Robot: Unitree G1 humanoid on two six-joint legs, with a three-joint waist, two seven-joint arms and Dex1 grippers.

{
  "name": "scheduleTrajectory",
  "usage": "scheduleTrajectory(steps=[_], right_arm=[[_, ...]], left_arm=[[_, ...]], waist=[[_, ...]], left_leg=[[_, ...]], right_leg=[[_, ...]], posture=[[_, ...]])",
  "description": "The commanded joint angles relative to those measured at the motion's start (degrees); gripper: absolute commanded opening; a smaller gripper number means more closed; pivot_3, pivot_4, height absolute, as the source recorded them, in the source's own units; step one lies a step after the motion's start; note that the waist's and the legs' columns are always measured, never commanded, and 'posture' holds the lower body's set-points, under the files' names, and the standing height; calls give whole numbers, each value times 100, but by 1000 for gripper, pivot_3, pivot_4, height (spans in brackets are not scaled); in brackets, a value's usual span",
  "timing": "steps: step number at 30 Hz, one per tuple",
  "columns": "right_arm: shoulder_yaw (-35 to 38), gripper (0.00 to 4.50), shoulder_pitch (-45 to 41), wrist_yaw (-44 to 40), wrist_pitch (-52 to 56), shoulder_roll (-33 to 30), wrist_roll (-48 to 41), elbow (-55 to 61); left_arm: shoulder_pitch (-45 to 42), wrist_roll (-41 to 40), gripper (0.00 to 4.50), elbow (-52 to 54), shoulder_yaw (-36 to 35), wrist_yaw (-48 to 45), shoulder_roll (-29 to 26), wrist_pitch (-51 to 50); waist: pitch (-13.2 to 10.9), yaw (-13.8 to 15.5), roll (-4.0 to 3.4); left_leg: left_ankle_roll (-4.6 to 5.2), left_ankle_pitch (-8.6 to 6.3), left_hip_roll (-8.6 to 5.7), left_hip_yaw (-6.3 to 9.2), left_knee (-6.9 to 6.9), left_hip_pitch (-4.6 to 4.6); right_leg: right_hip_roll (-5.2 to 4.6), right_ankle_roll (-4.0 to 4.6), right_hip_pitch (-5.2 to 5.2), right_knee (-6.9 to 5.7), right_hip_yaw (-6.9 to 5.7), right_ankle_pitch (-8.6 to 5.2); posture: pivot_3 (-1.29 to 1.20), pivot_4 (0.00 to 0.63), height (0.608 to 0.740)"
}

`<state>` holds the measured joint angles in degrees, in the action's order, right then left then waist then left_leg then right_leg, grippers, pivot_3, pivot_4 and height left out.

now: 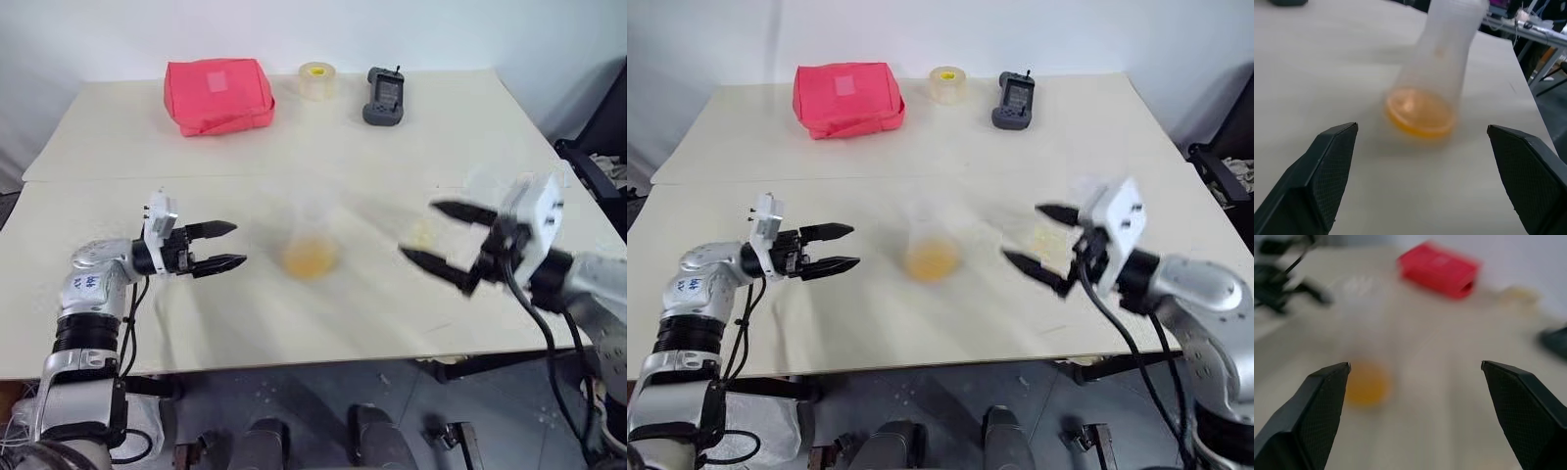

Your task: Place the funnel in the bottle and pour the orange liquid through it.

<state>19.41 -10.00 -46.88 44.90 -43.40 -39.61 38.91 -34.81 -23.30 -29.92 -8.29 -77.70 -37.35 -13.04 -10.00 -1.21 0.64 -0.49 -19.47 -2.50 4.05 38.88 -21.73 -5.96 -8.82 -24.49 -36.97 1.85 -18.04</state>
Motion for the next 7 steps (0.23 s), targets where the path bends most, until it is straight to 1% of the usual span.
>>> scheduleTrajectory(steps=[1, 3, 5, 7], right_arm=[[138, 4489, 848, -401, -413, -218, 99, 340], [89, 4489, 1176, -434, -678, -273, 324, 224], [57, 4489, 1543, -426, -1115, -68, 569, -7], [-9, 4489, 1680, -213, -1453, 170, 816, -239]], left_arm=[[179, -16, 4500, 116, -52, -189, -209, 128], [200, -14, 4500, 82, -45, -186, -193, 182], [283, -96, 4500, 186, -61, -141, -128, 125], [403, -186, 4500, 301, -100, -204, -84, 178]], waist=[[0, 29, 1], [0, 96, 3], [0, 119, 3], [2, 121, 6]], left_leg=[[1, -1, 1, 0, 3, 0], [2, -1, 0, 0, 7, 1], [3, -1, -3, -10, 14, 1], [2, 0, 0, -10, 13, 6]], right_leg=[[0, -1, 3, 4, -1, 0], [0, -1, 4, 10, -1, 1], [-3, -1, 3, 14, 3, 1], [-1, -1, 7, 17, 2, 1]], posture=[[0, 150, 740], [0, 150, 740], [0, 150, 740], [0, 150, 740]])
